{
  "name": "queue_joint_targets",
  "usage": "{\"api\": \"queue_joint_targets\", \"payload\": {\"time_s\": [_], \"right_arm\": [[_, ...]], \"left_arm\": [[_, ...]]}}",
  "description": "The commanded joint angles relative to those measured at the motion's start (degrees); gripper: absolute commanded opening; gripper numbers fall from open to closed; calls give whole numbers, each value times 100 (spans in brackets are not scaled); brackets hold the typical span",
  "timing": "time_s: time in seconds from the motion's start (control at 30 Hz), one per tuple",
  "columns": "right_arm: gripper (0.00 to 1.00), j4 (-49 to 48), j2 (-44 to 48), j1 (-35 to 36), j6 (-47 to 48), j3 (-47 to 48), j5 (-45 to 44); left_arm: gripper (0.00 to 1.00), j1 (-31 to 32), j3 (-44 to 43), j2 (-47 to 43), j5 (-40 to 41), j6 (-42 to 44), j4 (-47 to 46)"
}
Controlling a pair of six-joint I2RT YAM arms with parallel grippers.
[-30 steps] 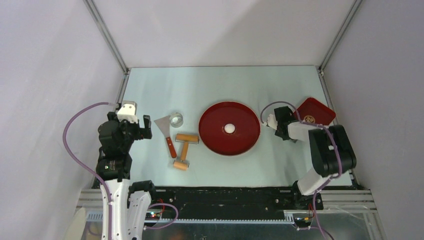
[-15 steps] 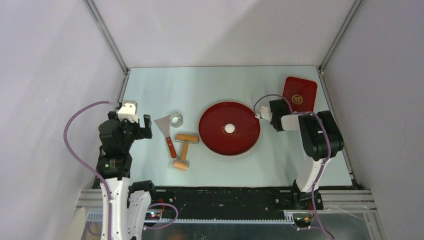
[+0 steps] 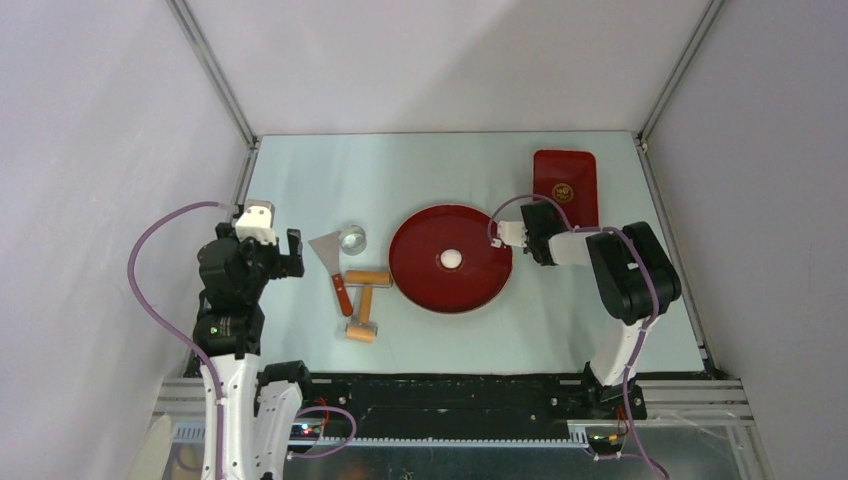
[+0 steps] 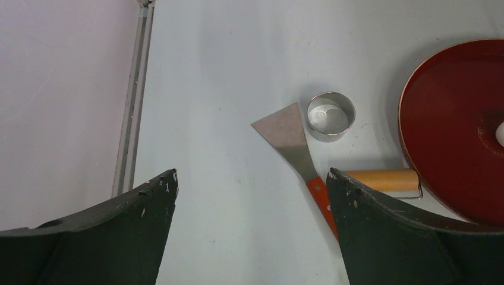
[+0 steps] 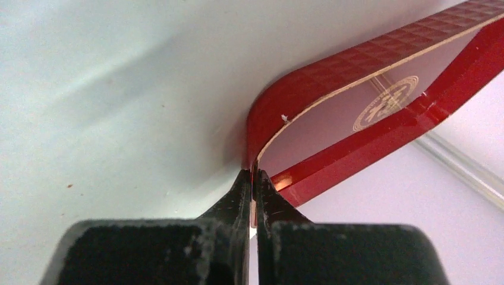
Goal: Roll out the dumpling wrappers from the dough
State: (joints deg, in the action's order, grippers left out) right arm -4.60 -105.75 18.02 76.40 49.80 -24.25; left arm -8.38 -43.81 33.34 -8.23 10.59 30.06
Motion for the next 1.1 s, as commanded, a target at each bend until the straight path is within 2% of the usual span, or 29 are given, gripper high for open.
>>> {"api": "queue_joint_targets", "payload": {"time_s": [0.0,0.1,0.17,0.2,0.23,0.27,0.3,0.33,0.4,0.47,0.6,0.8,0.93,1.07], "right_arm": [[0,131,63,-2,524,-23,555],[2,140,165,-119,784,-23,730],[8,-30,178,-183,920,-23,755],[19,-93,178,-213,964,-23,727],[26,-236,180,-221,1004,-23,710],[44,-306,188,-227,1006,-23,674],[55,-404,255,-228,988,-23,662],[74,-426,318,-233,950,-19,672],[91,-146,594,-218,682,109,749],[96,496,1110,-188,182,410,844],[97,1861,2136,32,-1219,913,1165],[96,3281,3917,748,-3066,962,2197],[95,3795,4610,1069,-3883,956,3089],[95,3719,4884,542,-4105,647,3916]], "left_arm": [[98,21,5,-12,91,89,-205],[98,22,7,0,87,91,-208],[98,21,0,4,82,87,-206],[98,21,-1,5,88,82,-204],[98,25,-3,5,92,83,-205],[98,23,2,5,93,81,-204],[98,21,-1,6,98,82,-203],[98,21,-12,10,96,83,-207],[98,27,-51,34,57,118,-207],[98,85,-123,142,28,201,-200],[98,479,-166,372,140,733,-170],[98,1845,352,897,470,1926,-199],[99,2715,400,1704,727,2152,-238],[98,3320,530,2558,800,2511,-561]]}}
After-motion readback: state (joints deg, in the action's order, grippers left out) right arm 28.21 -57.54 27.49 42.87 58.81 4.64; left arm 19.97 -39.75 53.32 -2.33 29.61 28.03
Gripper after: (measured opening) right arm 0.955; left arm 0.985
